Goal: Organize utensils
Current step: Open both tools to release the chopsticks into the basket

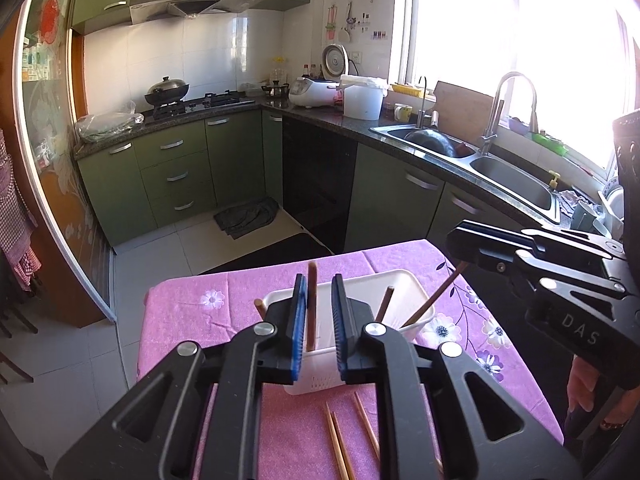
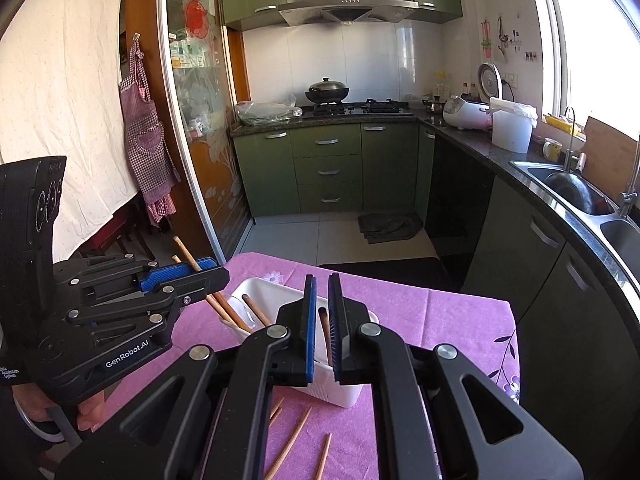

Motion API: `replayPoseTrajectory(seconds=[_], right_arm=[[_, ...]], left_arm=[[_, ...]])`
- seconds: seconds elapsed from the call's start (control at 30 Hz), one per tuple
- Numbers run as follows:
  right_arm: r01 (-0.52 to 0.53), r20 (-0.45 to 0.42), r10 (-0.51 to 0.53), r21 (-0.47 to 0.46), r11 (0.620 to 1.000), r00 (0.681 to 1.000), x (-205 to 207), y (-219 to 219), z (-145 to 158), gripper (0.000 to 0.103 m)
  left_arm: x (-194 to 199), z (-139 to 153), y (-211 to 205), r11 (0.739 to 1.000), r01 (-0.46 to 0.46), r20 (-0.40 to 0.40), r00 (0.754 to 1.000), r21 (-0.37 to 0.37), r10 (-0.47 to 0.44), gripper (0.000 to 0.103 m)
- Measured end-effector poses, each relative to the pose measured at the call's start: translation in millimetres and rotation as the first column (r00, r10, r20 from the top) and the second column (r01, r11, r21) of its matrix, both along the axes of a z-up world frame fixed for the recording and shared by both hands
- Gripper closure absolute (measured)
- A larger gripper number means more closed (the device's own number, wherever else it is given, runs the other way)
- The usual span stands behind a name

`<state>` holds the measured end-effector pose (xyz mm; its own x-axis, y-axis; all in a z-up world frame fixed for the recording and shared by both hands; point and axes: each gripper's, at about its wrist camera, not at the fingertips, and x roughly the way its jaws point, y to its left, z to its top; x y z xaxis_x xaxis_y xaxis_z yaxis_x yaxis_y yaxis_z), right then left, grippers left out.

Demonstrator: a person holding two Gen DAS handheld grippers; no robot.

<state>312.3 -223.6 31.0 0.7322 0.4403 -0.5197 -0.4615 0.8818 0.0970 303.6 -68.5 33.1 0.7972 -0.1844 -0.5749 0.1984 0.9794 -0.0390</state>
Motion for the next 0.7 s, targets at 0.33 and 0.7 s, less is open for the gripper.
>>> replayPoseTrajectory(seconds=[0.33, 0.7], right_arm=[[0.014, 0.085, -0.013, 0.0, 1.0, 0.996, -62, -22, 38, 0.091], [0.036, -0.209, -0.077, -0.19, 0.981, 0.975, -101, -52, -98, 0.061]], left_arm=[[-63, 26, 7, 1.0, 0.015, 0.049, 0.999, -0.01, -0.014, 0.071], [-84, -96, 27, 0.999, 0.007, -0.321, 0.947, -0.037, -0.018, 0.054]])
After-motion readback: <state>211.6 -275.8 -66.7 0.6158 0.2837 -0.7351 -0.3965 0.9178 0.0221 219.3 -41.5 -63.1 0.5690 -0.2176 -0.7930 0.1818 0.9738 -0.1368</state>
